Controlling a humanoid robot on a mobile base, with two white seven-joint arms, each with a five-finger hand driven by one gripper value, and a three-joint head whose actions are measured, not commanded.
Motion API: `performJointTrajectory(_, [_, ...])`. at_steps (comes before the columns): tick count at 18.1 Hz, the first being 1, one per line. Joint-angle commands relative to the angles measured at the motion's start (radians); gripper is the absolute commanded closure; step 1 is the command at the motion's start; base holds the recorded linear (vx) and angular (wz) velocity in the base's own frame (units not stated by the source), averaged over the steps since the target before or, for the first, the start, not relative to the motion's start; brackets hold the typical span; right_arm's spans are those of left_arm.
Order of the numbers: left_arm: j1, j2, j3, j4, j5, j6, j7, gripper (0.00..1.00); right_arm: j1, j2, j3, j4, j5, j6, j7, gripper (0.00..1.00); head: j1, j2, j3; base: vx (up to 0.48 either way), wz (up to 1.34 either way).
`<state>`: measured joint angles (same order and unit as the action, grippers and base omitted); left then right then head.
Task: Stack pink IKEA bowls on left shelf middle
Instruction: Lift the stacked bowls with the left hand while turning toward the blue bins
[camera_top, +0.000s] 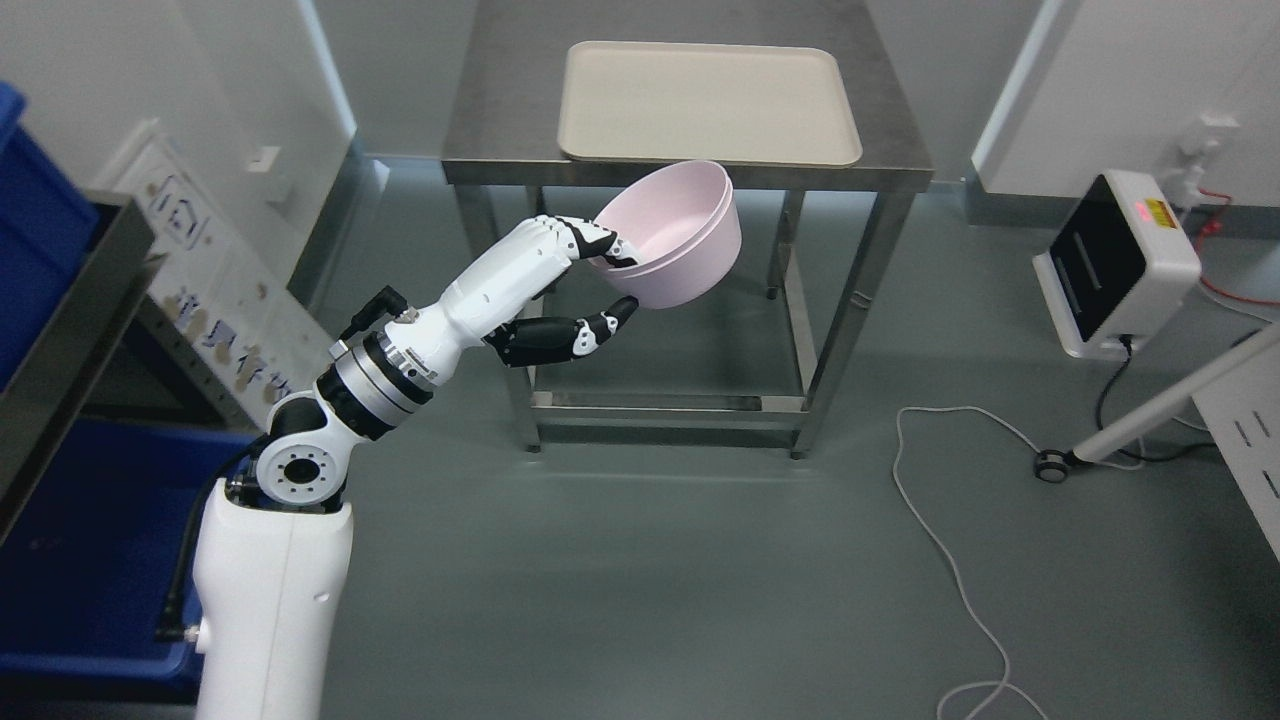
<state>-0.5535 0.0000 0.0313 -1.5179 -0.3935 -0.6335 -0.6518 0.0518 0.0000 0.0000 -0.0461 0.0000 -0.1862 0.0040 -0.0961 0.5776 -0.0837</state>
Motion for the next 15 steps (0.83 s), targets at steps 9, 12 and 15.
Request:
performJointTrajectory(9, [-0.002, 0.017, -0.123, -0.019, 0.088, -0.06, 0.017, 0.94, 0.0, -0.017, -0.011, 0.0, 0.008, 0.001, -0.001, 0.0, 0.0, 0.0, 0.0, -0.341, 0.46])
performJointTrajectory(12, [-0.008, 0.017, -0.117, -0.022, 0.088, -0.06, 0.02, 0.94, 0.0, -0.017, -0.009, 0.0, 0.008, 0.001, -0.001, 0.0, 0.0, 0.0, 0.0, -0.355, 0.6])
performJointTrajectory(15, [-0.023, 0.017, -0.077, -0.022, 0.09, -0.057, 0.026, 0.94, 0.0, -0.017, -0.009, 0.0, 0.008, 0.001, 0.001, 0.0, 0.0, 0.0, 0.0, -0.34, 0.76])
